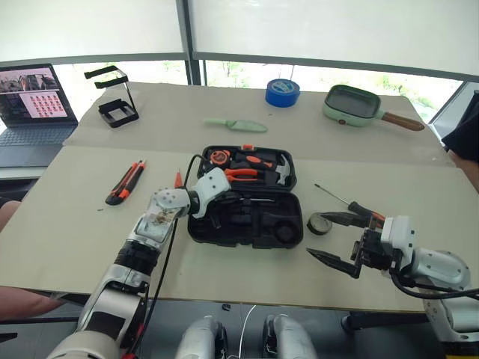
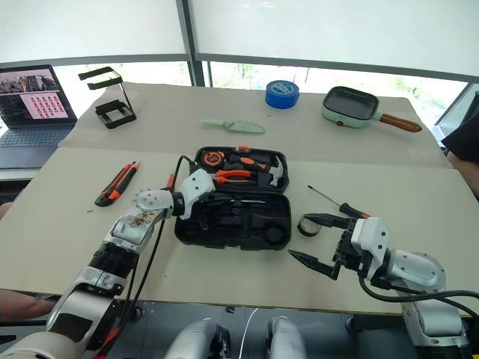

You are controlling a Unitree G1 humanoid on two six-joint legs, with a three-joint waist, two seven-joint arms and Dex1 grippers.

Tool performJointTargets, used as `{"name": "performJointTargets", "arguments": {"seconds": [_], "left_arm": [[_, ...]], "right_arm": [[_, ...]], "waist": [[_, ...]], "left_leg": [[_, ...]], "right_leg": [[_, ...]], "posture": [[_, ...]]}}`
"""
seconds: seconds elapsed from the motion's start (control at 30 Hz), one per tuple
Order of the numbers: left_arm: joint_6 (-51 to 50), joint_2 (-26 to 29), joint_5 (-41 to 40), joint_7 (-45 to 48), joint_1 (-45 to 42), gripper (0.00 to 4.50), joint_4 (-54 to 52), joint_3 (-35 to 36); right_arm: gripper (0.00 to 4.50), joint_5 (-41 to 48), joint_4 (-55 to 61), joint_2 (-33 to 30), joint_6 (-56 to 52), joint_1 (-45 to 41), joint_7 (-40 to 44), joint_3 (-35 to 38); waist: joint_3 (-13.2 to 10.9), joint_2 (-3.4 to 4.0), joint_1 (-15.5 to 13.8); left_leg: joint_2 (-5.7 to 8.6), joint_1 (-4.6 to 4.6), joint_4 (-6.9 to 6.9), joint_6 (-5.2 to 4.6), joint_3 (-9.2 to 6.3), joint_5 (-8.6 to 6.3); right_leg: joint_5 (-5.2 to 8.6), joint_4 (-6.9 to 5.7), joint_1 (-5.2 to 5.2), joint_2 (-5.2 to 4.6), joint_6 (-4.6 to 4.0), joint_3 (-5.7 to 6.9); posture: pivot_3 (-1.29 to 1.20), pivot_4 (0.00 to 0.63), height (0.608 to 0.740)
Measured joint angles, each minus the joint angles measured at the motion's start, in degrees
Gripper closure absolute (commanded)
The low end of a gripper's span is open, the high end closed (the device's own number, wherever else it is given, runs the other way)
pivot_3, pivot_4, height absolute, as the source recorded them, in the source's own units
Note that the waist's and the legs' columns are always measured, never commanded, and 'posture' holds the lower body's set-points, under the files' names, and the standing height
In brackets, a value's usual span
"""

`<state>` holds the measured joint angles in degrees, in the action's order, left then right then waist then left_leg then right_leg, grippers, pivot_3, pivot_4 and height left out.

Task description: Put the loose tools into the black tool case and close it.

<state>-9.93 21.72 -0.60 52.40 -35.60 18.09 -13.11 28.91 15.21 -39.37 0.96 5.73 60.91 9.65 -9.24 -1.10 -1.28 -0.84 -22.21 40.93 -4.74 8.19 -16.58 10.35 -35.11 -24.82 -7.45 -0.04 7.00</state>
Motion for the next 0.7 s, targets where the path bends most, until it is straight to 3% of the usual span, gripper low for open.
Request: {"name": "performJointTargets", "arguments": {"seconds": [0.03, 0.13, 0.23, 0.3, 0.33, 0.4, 0.5, 0.7], "left_arm": [[-0.75, 0.02, -1.4, 0.27, 1.03, 4.49, -0.95, 1.09], [-4.9, 0.38, -8.01, 4.19, 4.07, 3.76, -4.57, 3.94], [-8.21, 3.69, -16.69, 9.85, 4.91, 2.62, -9.84, 8.23], [-8.79, 6.28, -19.4, 11.45, 4.65, 2.25, -12.3, 11.03], [-8.76, 10.77, -22.01, 13.8, 4.53, 1.63, -15.11, 15.39], [-8.43, 14.58, -26.07, 19.36, 8.63, 1.09, -19.6, 18.3], [-3.97, 15.3, -26.61, 23.73, 18.36, 0.04, -21.79, 18.28], [0.02, 15.76, -30.07, 23.48, 28.88, 0.04, -24.27, 25.31]], "right_arm": [[0.0, 0.08, 0.65, 0.01, -0.06, 0.73, -0.38, 0.37], [0.0, 1.11, 1.75, 0.03, -0.63, 2.75, -2.51, 3.71], [0.0, 1.73, 2.41, 0.15, -1.22, 7.54, -5.04, 10.23], [0.0, 1.69, 1.92, 0.85, -0.87, 10.55, -5.79, 13.72], [0.0, 1.36, -0.64, 2.13, 0.94, 14.89, -6.29, 17.99], [0.0, -1.2, -5.41, 4.23, 5.85, 19.79, -5.79, 20.74], [0.0, -3.85, -13.54, 5.62, 12.45, 23.83, -3.99, 22.93], [0.0, -6.16, -24.6, 6.48, 20.15, 22.5, -5.09, 25.05]], "waist": [[0.03, 0.04, 0.0], [0.03, 0.05, 0.12], [0.0, 0.03, 0.16], [0.0, 0.03, 0.0], [0.02, 0.06, -0.16], [0.2, 0.4, 0.05], [0.28, 0.61, 0.43], [0.3, 0.68, 1.38]], "left_leg": [[0.0, 0.0, -0.01, 0.0, 0.0, 0.0], [-0.01, -0.2, -0.02, 0.05, 0.01, 0.03], [-0.03, -0.41, -0.02, 0.14, -0.07, 0.08], [-0.03, -0.44, -0.03, 0.17, -0.16, 0.1], [-0.02, -0.37, -0.09, 0.2, -0.17, 0.11], [0.07, -0.08, -0.15, 0.08, 0.05, -0.01], [0.09, 0.1, -0.15, 0.41, 0.2, -0.47], [0.01, 0.19, -0.19, 0.38, 0.15, -0.57]], "right_leg": [[0.0, 0.0, -0.01, -0.01, -0.01, 0.0], [-0.11, -0.02, -0.23, -0.02, -0.2, -0.02], [-0.16, -0.03, -0.4, 0.03, -0.32, 0.03], [-0.14, -0.03, -0.39, 0.05, -0.35, 0.08], [-0.1, 0.02, -0.3, 0.12, -0.33, 0.1], [0.26, 0.07, -0.09, 0.29, 0.29, 0.03], [0.34, 0.06, 0.0, 0.1, 0.37, -0.07], [0.49, 0.03, -0.09, -0.06, 0.04, -0.42]], "posture": [[0.0, 0.15, 0.74], [0.0, 0.15, 0.74], [0.0, 0.15, 0.74], [0.0, 0.15, 0.74], [0.0, 0.15, 0.74], [0.0, 0.15, 0.74], [0.0, 0.15, 0.74], [0.0, 0.15, 0.74]]}}
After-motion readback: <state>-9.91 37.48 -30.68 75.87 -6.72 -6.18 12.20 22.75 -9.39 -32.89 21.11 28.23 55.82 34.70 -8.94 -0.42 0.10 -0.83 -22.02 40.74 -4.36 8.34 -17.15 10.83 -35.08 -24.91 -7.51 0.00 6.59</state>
